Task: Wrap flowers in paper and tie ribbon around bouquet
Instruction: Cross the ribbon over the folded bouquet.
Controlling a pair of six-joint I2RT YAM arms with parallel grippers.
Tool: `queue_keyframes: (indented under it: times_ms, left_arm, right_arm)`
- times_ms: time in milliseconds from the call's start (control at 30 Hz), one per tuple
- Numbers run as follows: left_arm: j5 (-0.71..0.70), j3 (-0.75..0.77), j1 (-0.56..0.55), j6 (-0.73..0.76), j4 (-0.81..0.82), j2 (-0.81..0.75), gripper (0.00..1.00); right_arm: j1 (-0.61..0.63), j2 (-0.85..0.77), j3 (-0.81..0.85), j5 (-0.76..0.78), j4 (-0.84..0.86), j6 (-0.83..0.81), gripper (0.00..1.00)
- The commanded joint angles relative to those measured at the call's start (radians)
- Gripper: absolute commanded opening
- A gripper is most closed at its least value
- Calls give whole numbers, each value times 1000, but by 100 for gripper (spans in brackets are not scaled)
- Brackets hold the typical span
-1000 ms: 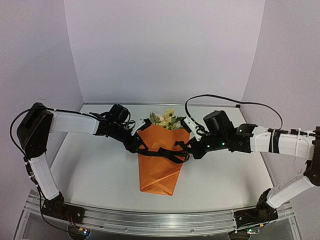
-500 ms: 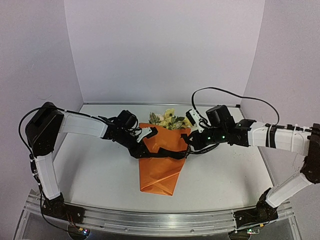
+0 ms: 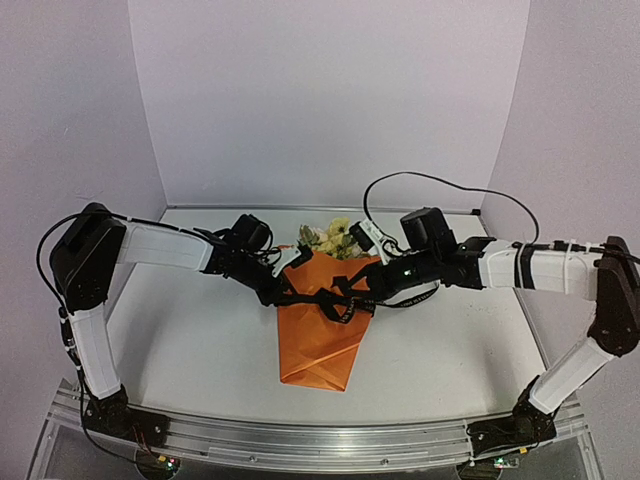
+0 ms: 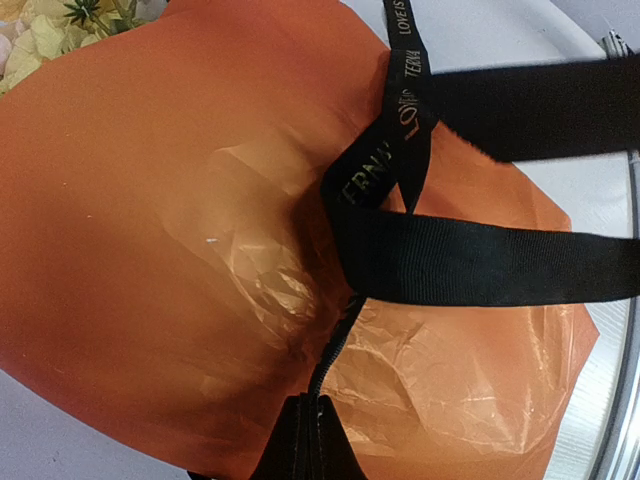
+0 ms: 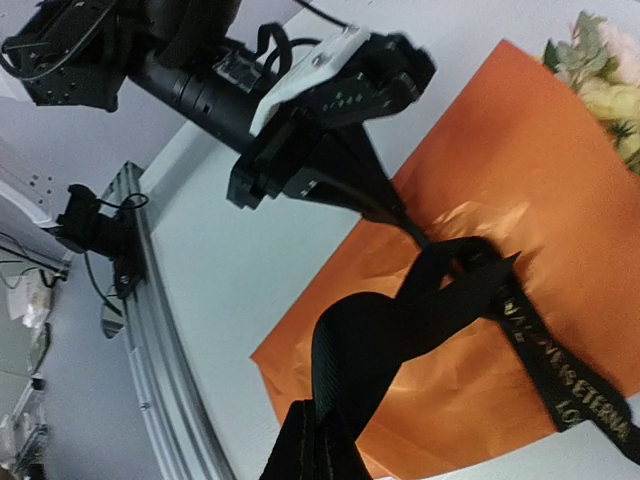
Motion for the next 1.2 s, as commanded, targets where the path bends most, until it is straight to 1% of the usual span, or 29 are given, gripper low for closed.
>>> queue_keyframes:
  times_ms: [0,100,233,367,467,633,733,833,933,1000,1167]
  left_arm:
    - [64,38,19,-23,36,-40,0]
    - [81,49,23,-23,27,-49,0]
    - [104,68,25,-17,6,-47,0]
    - [115,77,26,-10,-11,-43,0]
    - [123,78,28,-5,-20,-42,0]
    - [136,76,34,-3,-27,-38,0]
    - [144,71,39,-2,-24,-43,0]
    - [156,72,47,-1,-23,-44,0]
    - [175,76,56,-3,-24,-45,0]
    - [182,79,59,-1,-28,-46,0]
    - [189,86,60,1,-40,-49,0]
  right_arm:
    - [6,99,62,-168,65,120,0]
    - [12,159,84,-173,100,161,0]
    - [41,214,118,-164,106,159,0]
    - [71,237,143,-139,38,98,0]
    - [72,199,133,-139,22,70,0]
    - [72,45,117,-84,-11,-21,0]
    - [72,40,160,-143,-78,-47,0]
    - [73,112,214,-237,-96,-6,0]
    - [74,215,250,-293,-60,74,0]
    - [73,267,260,-286,-30,106,0]
    - [60,368,299,-197,-54,119,0]
